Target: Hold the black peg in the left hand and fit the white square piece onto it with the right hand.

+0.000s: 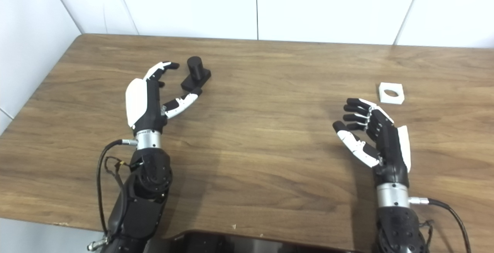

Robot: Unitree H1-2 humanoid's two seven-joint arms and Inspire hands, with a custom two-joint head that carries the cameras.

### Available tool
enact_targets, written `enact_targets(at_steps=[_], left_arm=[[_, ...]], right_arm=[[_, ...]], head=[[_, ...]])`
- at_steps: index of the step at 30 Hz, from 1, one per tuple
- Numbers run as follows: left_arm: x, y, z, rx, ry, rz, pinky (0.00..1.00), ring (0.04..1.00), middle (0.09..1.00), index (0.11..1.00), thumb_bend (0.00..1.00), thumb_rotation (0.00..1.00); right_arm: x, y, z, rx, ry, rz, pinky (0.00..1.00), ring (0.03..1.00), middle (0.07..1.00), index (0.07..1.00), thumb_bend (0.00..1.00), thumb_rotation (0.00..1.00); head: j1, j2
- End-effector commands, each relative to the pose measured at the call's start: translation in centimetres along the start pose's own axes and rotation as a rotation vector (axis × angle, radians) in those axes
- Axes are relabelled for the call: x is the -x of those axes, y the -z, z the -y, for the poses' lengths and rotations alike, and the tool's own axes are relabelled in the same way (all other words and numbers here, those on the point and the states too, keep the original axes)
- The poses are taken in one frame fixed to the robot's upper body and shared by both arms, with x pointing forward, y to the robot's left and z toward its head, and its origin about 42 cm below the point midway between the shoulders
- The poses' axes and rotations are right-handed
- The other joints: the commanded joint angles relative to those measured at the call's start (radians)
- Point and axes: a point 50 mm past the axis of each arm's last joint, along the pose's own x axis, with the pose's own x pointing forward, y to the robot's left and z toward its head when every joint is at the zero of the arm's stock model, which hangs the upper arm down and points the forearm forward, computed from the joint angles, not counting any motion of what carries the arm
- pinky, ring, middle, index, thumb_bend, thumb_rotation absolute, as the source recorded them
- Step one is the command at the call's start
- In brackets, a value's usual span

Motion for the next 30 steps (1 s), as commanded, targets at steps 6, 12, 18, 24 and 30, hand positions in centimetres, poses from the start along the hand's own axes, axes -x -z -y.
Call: enact_targets(at_steps=[6, 12, 18, 24, 30], left_arm=[[-1.8, -1.4, -0.3, -0.050, -0.104, 0.050, 0.90, 0.967, 0.954, 0.721, 0.76, 0.34], [-2.4, -1.0, 0.1, -0.086, -0.106, 0.021, 1.00, 0.997, 0.980, 0.725, 0.79, 0.37], [-2.9, -0.3, 0.7, -0.113, -0.099, 0.004, 1.00, 1.000, 0.985, 0.711, 0.81, 0.39], [-3.3, 0.3, 1.4, -0.139, -0.079, -0.027, 1.00, 1.000, 0.998, 0.697, 0.82, 0.42], [-3.8, 0.3, 1.7, -0.172, -0.060, -0.024, 1.00, 1.000, 0.982, 0.653, 0.84, 0.41]], right_arm=[[-0.6, -1.4, 0.3, -0.007, 0.009, 0.081, 0.58, 0.650, 0.694, 0.700, 0.62, 0.32], [-0.6, -1.5, 0.2, -0.005, 0.008, 0.086, 0.58, 0.647, 0.691, 0.698, 0.62, 0.33], [-0.5, -1.7, 0.2, 0.000, 0.012, 0.092, 0.58, 0.647, 0.690, 0.696, 0.62, 0.33], [-0.5, -1.8, 0.2, -0.002, 0.013, 0.089, 0.59, 0.651, 0.689, 0.693, 0.62, 0.33], [-0.6, -2.1, 0.0, -0.002, 0.012, 0.097, 0.58, 0.650, 0.687, 0.690, 0.61, 0.31]], head=[[-0.005, 0.001], [-0.014, 0.003], [-0.014, 0.005], [-0.012, 0.006], [-0.012, 0.007]])
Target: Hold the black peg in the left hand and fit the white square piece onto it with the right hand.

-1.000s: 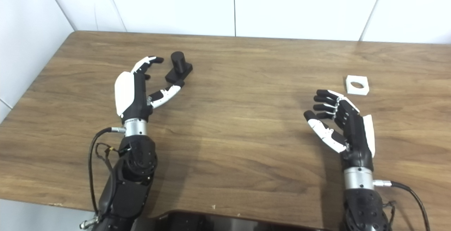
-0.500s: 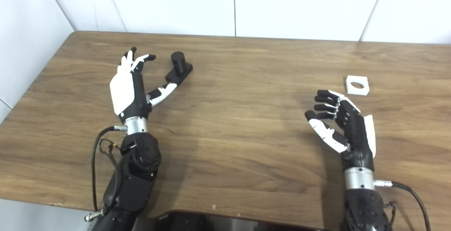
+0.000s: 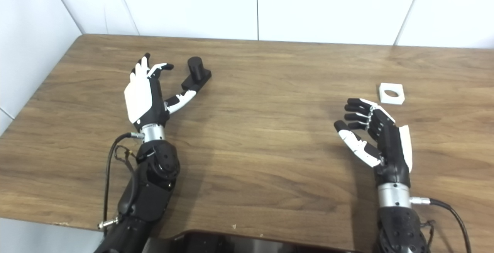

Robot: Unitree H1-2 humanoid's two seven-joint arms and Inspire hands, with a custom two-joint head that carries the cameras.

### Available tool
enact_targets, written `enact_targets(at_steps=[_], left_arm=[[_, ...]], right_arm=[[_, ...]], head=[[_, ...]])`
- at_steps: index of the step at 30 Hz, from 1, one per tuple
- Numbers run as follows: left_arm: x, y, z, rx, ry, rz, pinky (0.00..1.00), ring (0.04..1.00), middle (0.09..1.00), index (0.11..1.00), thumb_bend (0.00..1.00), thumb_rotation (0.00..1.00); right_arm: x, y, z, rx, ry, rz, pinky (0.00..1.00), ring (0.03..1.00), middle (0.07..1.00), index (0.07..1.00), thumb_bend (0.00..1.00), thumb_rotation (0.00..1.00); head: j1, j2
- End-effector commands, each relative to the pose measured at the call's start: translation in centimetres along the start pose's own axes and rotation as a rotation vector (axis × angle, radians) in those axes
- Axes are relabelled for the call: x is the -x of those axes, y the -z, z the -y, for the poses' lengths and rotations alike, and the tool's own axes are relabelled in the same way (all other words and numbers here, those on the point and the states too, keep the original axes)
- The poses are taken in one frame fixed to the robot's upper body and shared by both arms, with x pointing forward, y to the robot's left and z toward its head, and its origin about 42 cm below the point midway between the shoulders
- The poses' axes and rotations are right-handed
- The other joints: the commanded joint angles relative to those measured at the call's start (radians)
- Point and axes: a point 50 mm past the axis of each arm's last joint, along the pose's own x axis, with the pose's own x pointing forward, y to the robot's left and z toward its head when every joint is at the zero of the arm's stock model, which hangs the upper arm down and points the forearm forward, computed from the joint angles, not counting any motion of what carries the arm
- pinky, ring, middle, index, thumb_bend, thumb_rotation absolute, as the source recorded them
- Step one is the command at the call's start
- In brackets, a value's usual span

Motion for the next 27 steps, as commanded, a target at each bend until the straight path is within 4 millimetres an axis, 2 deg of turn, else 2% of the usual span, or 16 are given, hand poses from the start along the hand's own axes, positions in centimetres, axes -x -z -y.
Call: enact_targets(at_steps=[1, 7, 14, 27], left_arm=[[-1.6, -1.1, -0.8, -0.023, -0.045, 0.052, 1.00, 1.000, 0.979, 0.648, 0.84, 0.41], [-2.2, -1.2, -0.5, -0.072, -0.005, 0.047, 0.99, 1.000, 0.967, 0.619, 0.84, 0.41], [-3.2, -1.3, -0.3, -0.109, 0.017, 0.047, 1.00, 1.000, 0.961, 0.601, 0.83, 0.42], [-4.7, -1.2, 0.1, -0.152, 0.037, 0.029, 1.00, 1.000, 0.966, 0.608, 0.83, 0.43]], right_arm=[[-0.7, -1.8, -0.1, -0.003, 0.009, 0.087, 0.57, 0.649, 0.688, 0.690, 0.61, 0.31], [-0.8, -1.8, -0.4, -0.020, 0.006, 0.090, 0.56, 0.643, 0.687, 0.687, 0.61, 0.29], [-0.9, -1.9, -0.4, -0.008, 0.015, 0.088, 0.56, 0.644, 0.687, 0.687, 0.61, 0.32], [-0.9, -2.1, -0.4, 0.005, 0.017, 0.104, 0.55, 0.639, 0.687, 0.682, 0.60, 0.32]], head=[[0.002, 0.001], [-0.001, -0.001], [-0.005, -0.003], [-0.006, -0.002]])
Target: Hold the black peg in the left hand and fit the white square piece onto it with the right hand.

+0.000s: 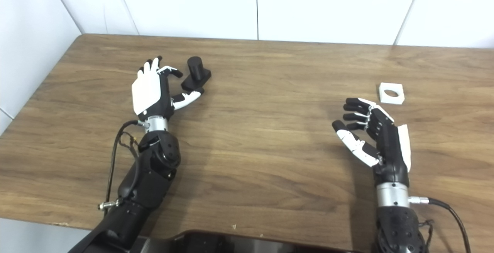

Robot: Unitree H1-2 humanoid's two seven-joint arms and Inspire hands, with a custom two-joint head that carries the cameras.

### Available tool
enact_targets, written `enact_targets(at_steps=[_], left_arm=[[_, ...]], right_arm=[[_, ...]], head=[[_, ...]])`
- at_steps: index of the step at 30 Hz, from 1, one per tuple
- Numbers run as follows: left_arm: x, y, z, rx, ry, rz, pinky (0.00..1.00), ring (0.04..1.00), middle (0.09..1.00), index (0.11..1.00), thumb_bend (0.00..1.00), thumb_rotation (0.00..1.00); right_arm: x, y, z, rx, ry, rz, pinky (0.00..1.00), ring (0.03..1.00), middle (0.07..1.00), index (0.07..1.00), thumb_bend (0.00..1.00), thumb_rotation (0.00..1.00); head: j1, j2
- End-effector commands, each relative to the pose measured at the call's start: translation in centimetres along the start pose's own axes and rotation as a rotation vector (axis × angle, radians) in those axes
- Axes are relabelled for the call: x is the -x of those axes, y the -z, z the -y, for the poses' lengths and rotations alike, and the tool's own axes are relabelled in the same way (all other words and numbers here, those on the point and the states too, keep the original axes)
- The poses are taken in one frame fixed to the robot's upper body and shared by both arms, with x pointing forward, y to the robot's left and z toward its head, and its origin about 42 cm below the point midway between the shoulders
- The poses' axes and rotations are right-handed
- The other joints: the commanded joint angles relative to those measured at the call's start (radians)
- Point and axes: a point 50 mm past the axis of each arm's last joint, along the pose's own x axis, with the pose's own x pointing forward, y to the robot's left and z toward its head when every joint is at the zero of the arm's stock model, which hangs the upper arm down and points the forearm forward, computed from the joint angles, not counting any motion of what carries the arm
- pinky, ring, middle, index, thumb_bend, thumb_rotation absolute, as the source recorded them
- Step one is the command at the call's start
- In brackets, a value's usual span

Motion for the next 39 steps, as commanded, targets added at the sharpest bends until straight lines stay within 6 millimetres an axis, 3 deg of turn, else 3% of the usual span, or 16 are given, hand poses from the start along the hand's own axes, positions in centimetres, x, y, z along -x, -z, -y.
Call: enact_targets(at_steps=[1, 9, 18, 33, 39], left_arm=[[-2.3, -1.2, -1.7, -0.017, -0.073, 0.042, 1.00, 1.000, 0.966, 0.610, 0.83, 0.44], [-3.0, -1.0, -1.3, -0.047, -0.056, 0.039, 1.00, 1.000, 0.960, 0.613, 0.83, 0.46], [-4.4, -0.5, -0.9, -0.078, -0.012, 0.011, 1.00, 0.993, 0.948, 0.612, 0.83, 0.42], [-4.4, -0.9, -1.1, -0.061, -0.001, 0.028, 0.95, 0.946, 0.892, 0.556, 0.81, 0.35], [-4.2, -0.9, -1.0, -0.027, 0.024, 0.029, 0.99, 0.924, 0.859, 0.516, 0.82, 0.30]], right_arm=[[-0.8, -2.0, -0.1, -0.012, 0.015, 0.101, 0.55, 0.639, 0.687, 0.681, 0.60, 0.32], [-0.8, -2.2, 0.0, -0.005, 0.013, 0.098, 0.56, 0.651, 0.695, 0.673, 0.60, 0.33], [-0.7, -2.2, -0.3, -0.031, 0.011, 0.092, 0.57, 0.660, 0.696, 0.672, 0.61, 0.31], [-0.7, -2.4, -0.1, -0.007, 0.035, 0.103, 0.57, 0.653, 0.698, 0.670, 0.59, 0.32], [-0.5, -2.4, 0.1, 0.009, 0.041, 0.100, 0.59, 0.660, 0.698, 0.672, 0.59, 0.36]], head=[[-0.002, 0.001], [-0.002, 0.007], [-0.003, -0.001], [-0.005, 0.005], [-0.008, 0.009]])
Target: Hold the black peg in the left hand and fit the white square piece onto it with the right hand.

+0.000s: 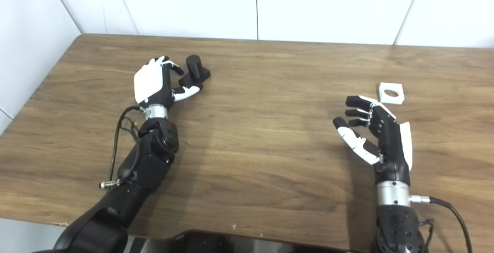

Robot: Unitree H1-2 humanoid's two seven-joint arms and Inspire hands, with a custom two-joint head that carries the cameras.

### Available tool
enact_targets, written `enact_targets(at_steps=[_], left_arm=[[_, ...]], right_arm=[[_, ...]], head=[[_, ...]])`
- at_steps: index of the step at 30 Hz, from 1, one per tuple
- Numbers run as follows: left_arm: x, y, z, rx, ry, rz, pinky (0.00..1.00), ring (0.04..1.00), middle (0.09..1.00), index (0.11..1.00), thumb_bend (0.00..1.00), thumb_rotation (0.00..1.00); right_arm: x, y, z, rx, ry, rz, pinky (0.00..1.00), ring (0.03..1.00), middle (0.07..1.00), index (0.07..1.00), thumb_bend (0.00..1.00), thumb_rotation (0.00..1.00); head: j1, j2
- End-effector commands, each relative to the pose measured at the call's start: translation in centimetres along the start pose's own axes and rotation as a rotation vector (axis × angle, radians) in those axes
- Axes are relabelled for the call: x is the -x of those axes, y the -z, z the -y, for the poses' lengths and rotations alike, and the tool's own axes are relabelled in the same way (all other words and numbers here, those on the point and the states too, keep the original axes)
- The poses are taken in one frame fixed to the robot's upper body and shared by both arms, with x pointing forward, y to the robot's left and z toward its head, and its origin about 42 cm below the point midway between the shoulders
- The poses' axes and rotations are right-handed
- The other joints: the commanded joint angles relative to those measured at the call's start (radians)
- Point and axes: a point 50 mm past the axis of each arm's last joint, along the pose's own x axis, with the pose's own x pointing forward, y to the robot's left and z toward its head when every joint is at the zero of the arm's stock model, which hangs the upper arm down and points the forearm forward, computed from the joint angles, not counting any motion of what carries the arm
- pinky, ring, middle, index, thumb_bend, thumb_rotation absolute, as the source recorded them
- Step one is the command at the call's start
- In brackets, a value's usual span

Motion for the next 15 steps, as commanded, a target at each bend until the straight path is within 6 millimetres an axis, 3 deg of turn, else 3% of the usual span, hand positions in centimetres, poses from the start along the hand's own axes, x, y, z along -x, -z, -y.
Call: enact_targets(at_steps=[1, 4, 15], left_arm=[[-1.25, -0.66, -1.45, 0.001, -0.031, 0.030, 1.00, 0.920, 0.852, 0.498, 0.64, 0.17], [-1.17, -0.68, -1.41, 0.007, -0.023, 0.038, 0.98, 0.907, 0.841, 0.486, 0.53, 0.09], [-1.11, -0.41, -1.43, 0.009, -0.013, 0.042, 0.96, 0.899, 0.841, 0.485, 0.52, 0.08]], right_arm=[[-0.51, -1.67, 0.11, -0.008, 0.020, 0.078, 0.59, 0.662, 0.697, 0.671, 0.59, 0.36], [-0.48, -1.72, 0.10, -0.012, 0.022, 0.078, 0.57, 0.657, 0.697, 0.670, 0.58, 0.36], [-0.41, -1.67, 0.03, -0.017, 0.032, 0.077, 0.58, 0.658, 0.692, 0.667, 0.60, 0.38]], head=[[0.001, 0.001], [0.000, 0.002], [-0.008, 0.006]])
